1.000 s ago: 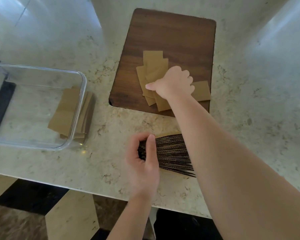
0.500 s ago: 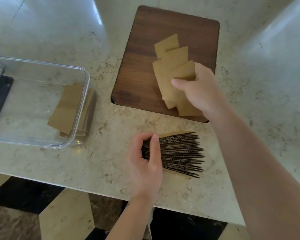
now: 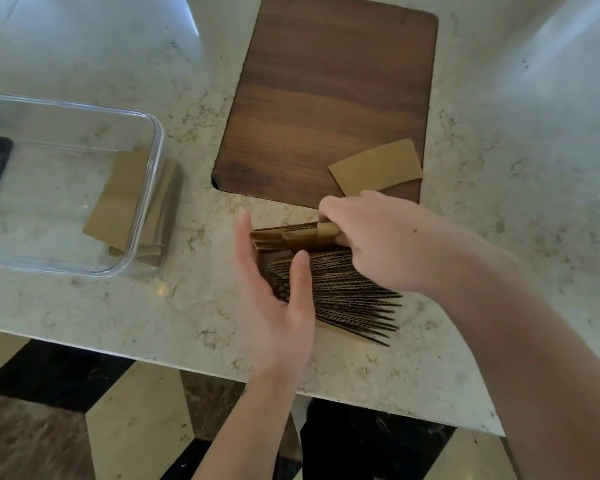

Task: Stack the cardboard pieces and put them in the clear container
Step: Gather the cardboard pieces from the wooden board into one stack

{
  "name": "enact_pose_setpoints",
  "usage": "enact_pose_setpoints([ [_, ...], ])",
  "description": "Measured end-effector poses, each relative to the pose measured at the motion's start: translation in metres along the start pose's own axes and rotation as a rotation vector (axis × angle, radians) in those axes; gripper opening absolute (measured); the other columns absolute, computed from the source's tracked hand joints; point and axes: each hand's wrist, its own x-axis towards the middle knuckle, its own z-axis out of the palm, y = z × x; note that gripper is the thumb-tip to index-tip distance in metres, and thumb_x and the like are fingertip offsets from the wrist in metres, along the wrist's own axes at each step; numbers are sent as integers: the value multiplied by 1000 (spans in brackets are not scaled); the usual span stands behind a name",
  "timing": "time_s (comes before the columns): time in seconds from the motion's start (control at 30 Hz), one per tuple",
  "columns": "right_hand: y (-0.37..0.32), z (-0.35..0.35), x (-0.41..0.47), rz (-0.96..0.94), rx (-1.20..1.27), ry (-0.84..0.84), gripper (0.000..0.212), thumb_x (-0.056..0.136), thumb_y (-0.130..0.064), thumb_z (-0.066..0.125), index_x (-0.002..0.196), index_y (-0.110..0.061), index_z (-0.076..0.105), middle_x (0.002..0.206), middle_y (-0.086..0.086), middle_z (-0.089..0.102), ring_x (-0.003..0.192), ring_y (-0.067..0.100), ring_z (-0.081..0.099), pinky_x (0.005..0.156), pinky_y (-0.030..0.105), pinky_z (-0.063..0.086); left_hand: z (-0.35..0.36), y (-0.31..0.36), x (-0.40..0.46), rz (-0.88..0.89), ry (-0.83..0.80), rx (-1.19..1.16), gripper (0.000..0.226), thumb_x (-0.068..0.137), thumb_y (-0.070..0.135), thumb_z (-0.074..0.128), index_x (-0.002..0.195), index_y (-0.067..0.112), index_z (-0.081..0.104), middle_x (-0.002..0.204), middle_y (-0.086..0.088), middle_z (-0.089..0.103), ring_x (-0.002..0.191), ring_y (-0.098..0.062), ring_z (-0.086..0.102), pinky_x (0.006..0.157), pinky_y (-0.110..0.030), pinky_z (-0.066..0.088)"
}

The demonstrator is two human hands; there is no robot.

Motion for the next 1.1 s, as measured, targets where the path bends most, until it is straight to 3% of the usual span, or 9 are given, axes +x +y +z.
enact_pose_setpoints([
  [0.13,-2,9,0,-14,62,25,20,103,-12,48,118,-24,54,105,-6,62,93,19,53,77,35,36,-4,0,3,50,-18,113,51,106,30,53,155,26,40,144,14,53,139,-4,50,109,-13,40],
  [0.27,7,13,-11,11,585,197,35,87,-3,47,114,-22,61,107,-14,64,98,-4,60,84,14,45,10,4,2,61,-34,106,27,106,30,51,129,37,64,121,4,62,112,1,60,94,-10,44],
  [0.4,14,25,-22,-31,1097,541,42,77,14,42,104,-12,61,117,11,70,118,20,69,105,36,53,13,9,4,37,16,79,11,101,39,61,108,46,67,109,2,66,102,-2,63,89,-10,46],
  [0.5,40,41,-39,141,1105,797,40,83,9,46,105,-16,67,117,4,73,122,15,67,109,35,50,13,9,5,29,47,63,13,98,39,66,100,52,68,105,7,67,100,-8,65,87,-14,49],
  [0.63,35,83,-59,221,1269,565,50,93,-18,53,143,-22,55,143,-9,60,137,11,54,116,44,45,13,9,5,43,69,48,19,99,35,67,98,54,68,101,12,69,99,-10,67,85,-17,51],
  [0.73,7,110,-64,132,1308,632,69,93,-35,56,157,-20,39,150,-8,54,139,15,52,108,27,48,19,9,4,52,102,67,19,101,34,64,101,53,67,102,12,70,100,-12,68,87,-21,52],
  [0.93,-5,113,-59,167,1234,887,62,92,-25,56,151,-10,46,141,-4,58,131,21,58,104,29,48,19,7,-1,-34,8,-131,22,98,23,55,104,29,75,103,6,73,100,-21,67,86,-49,56],
  [1.03,2,110,-55,259,1058,943,50,89,-28,56,135,-9,59,130,6,54,116,23,59,95,40,52,18,11,1,-72,-57,-163,19,92,24,58,98,30,75,99,6,72,97,-20,66,85,-49,55],
  [1.1,6,111,-53,244,1041,963,40,89,-26,56,124,-7,61,131,8,57,120,19,58,97,38,51,17,14,1,-90,-100,-185,19,91,24,59,100,27,75,102,4,73,99,-18,67,85,-41,54],
])
